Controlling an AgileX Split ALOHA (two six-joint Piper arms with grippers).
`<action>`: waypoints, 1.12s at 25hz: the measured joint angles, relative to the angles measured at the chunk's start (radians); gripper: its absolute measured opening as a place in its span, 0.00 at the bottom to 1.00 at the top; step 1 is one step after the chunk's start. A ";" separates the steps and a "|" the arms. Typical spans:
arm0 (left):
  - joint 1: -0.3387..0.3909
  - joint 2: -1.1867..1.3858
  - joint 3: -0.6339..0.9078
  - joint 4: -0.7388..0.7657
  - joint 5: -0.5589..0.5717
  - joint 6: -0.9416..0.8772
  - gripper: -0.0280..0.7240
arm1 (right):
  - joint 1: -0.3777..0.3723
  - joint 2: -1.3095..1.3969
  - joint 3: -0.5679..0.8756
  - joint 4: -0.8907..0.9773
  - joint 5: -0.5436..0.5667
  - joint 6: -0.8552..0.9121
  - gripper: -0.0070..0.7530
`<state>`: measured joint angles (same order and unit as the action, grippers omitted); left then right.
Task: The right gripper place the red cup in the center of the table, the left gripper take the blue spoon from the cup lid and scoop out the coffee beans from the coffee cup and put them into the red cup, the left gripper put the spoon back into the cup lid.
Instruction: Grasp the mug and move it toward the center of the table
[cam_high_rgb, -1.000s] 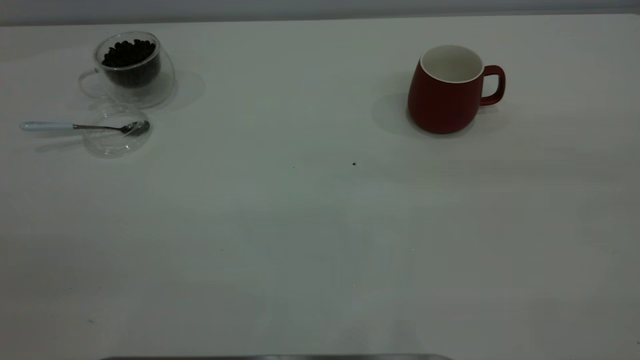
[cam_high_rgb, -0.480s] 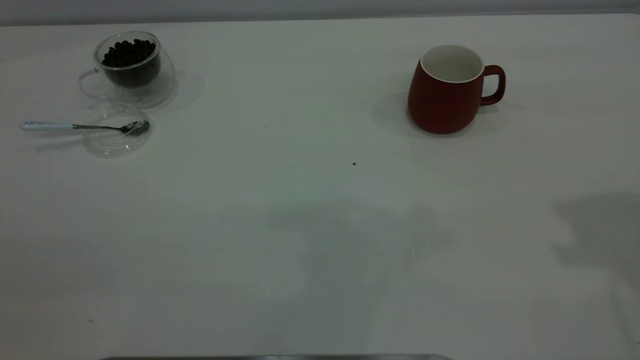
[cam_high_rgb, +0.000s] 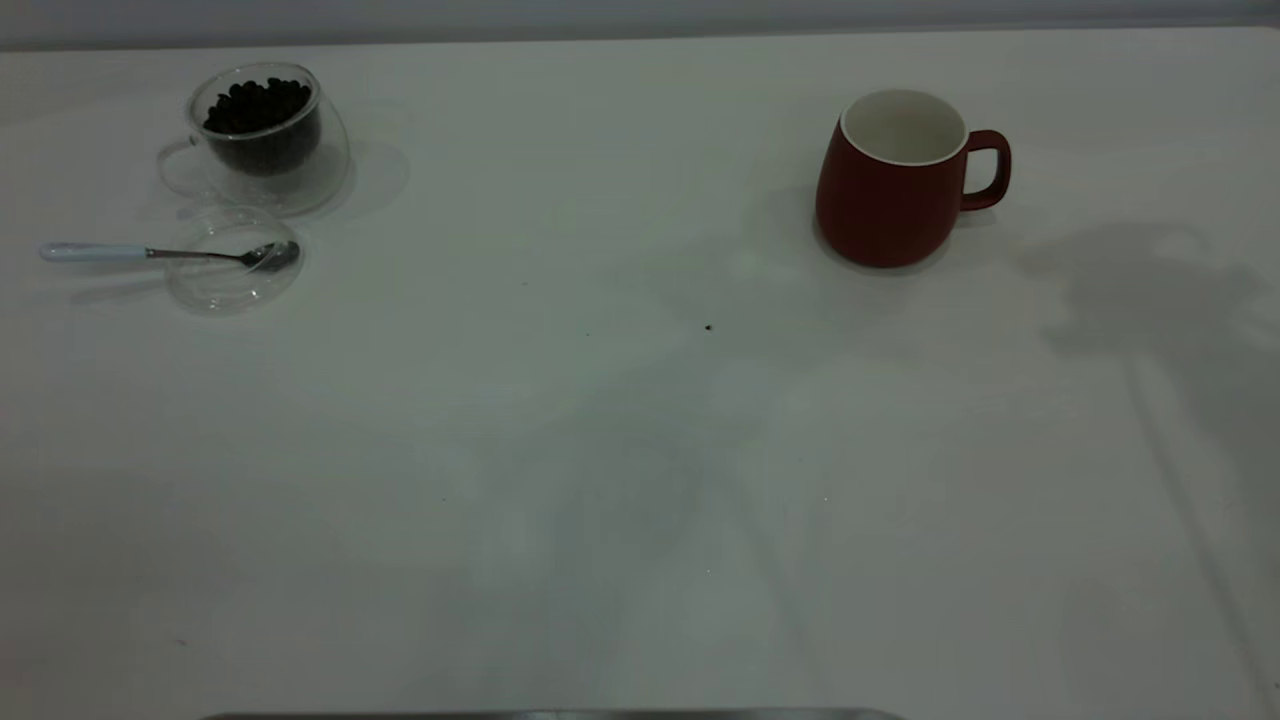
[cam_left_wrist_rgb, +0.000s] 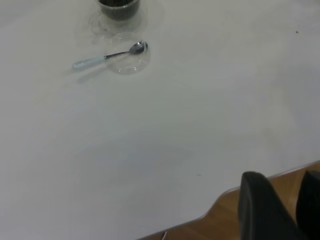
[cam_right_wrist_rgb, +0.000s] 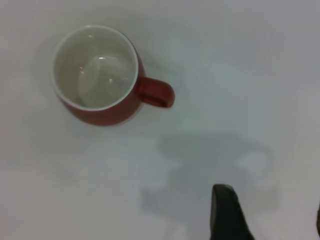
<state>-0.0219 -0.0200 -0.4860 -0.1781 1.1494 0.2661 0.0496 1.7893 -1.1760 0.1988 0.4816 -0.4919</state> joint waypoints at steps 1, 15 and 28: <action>0.000 0.000 0.000 0.000 0.000 0.000 0.35 | 0.000 0.046 -0.045 0.002 0.007 -0.026 0.61; 0.000 0.000 0.000 0.000 0.000 0.003 0.35 | -0.038 0.525 -0.445 0.161 0.300 -0.004 0.61; 0.000 0.000 0.000 0.000 0.000 0.002 0.35 | -0.100 0.644 -0.468 0.357 0.259 0.554 0.61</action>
<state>-0.0219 -0.0200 -0.4860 -0.1781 1.1494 0.2685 -0.0504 2.4335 -1.6441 0.5553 0.7410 0.0618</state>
